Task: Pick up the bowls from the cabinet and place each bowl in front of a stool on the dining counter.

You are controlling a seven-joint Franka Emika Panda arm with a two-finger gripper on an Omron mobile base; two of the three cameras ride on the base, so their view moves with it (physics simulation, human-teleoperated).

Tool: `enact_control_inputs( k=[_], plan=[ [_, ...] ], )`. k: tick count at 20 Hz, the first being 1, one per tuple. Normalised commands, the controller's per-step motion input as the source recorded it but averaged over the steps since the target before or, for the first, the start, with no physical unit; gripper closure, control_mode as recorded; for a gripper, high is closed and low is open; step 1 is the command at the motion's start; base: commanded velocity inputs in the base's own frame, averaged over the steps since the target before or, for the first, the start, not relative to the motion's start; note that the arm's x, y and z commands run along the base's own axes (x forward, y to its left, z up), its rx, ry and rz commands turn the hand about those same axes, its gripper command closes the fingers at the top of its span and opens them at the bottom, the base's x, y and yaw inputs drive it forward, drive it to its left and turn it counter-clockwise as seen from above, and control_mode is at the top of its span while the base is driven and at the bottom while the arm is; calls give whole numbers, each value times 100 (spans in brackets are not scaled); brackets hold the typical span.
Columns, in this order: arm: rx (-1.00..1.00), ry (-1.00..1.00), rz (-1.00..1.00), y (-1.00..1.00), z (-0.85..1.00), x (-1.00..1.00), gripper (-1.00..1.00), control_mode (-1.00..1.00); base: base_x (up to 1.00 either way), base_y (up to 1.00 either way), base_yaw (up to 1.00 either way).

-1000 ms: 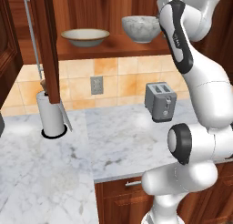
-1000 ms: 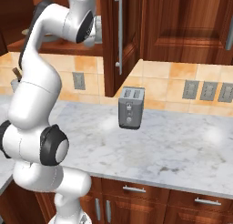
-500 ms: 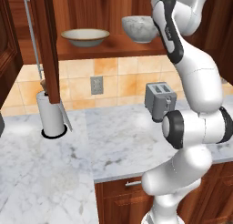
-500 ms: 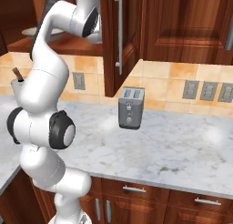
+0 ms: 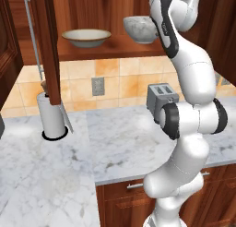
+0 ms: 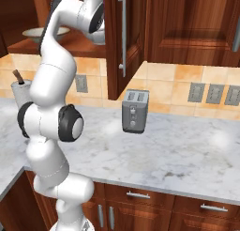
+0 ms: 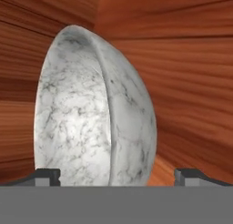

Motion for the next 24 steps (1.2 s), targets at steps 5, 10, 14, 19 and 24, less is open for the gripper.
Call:
enact_control_inputs(
  k=[5,10,14,19,24],
  plan=[
    [0,0,1,0,-23,3,-100,-100,0,0,0],
    [0,0,0,0,-26,1,-100,-100,0,0,0],
    [0,0,0,0,-33,0,-100,-100,0,0,0],
    [0,0,0,0,-28,4,100,-100,0,0,0],
    [0,0,0,0,-11,1,100,-100,0,0,0]
  ],
)
